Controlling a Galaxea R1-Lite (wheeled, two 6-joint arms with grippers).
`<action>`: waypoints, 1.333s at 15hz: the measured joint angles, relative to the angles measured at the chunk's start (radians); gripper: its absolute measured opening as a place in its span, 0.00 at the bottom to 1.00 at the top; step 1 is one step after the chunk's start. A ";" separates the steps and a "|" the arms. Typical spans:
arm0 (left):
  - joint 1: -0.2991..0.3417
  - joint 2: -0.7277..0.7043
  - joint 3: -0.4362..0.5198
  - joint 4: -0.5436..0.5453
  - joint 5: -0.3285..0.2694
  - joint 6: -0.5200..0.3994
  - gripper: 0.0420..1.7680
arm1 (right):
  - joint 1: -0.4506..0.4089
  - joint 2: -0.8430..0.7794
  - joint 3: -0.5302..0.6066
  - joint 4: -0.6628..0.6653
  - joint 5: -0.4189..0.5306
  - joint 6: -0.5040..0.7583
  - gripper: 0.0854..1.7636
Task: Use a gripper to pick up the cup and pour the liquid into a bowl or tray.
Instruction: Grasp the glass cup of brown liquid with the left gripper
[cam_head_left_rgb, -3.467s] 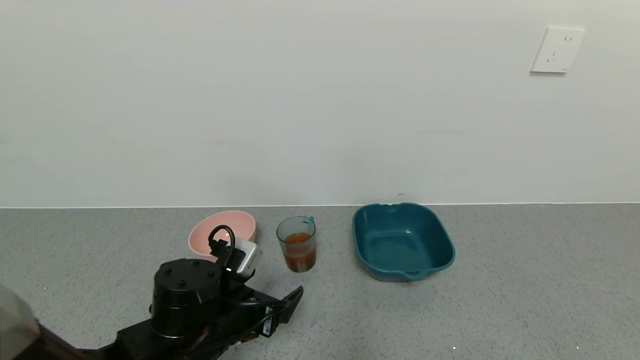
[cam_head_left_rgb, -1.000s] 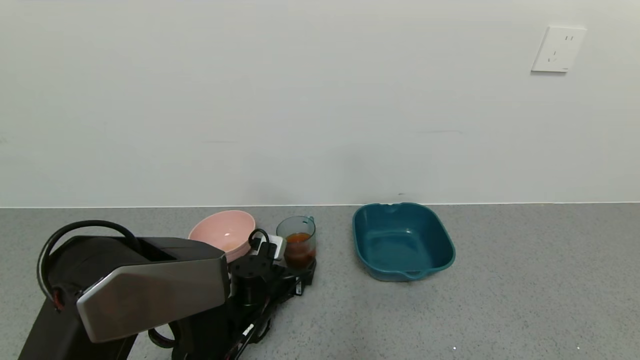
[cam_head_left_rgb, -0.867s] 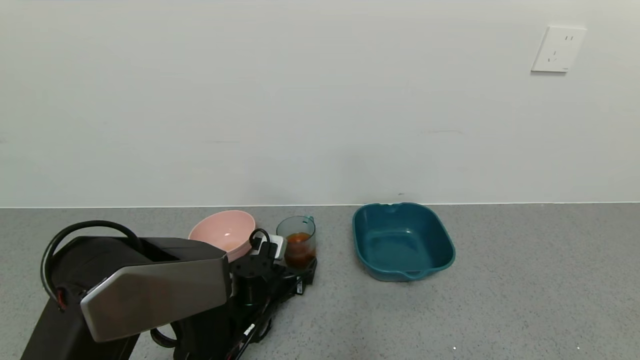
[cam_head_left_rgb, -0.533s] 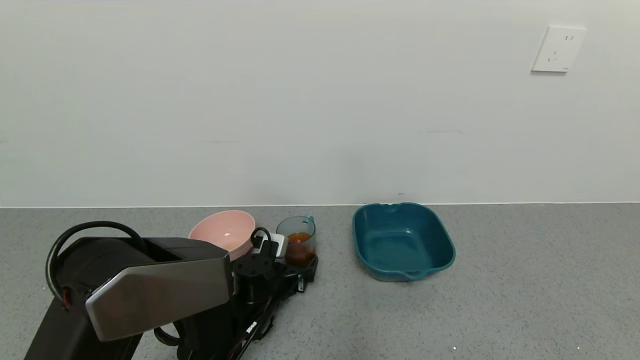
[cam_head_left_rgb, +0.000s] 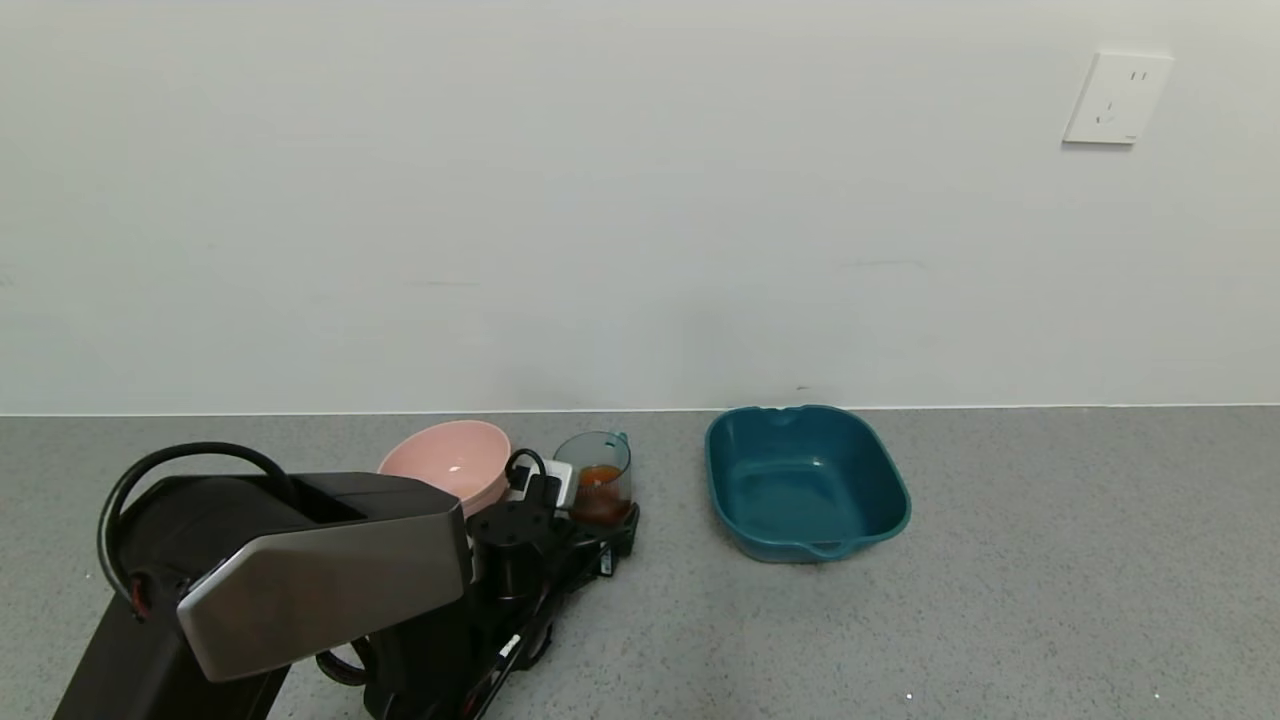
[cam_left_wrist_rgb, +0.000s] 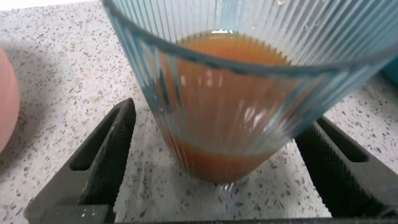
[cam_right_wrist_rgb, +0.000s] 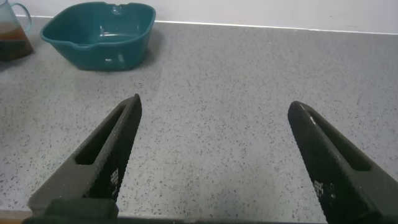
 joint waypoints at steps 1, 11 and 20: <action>0.000 0.003 -0.003 0.000 0.000 0.000 0.97 | 0.000 0.000 0.000 0.000 0.000 0.000 0.97; 0.000 0.015 -0.046 0.016 0.000 0.003 0.97 | 0.000 0.000 0.000 0.000 0.000 0.000 0.97; -0.001 0.026 -0.087 0.034 -0.001 0.003 0.97 | 0.000 0.000 0.000 0.000 0.000 0.000 0.97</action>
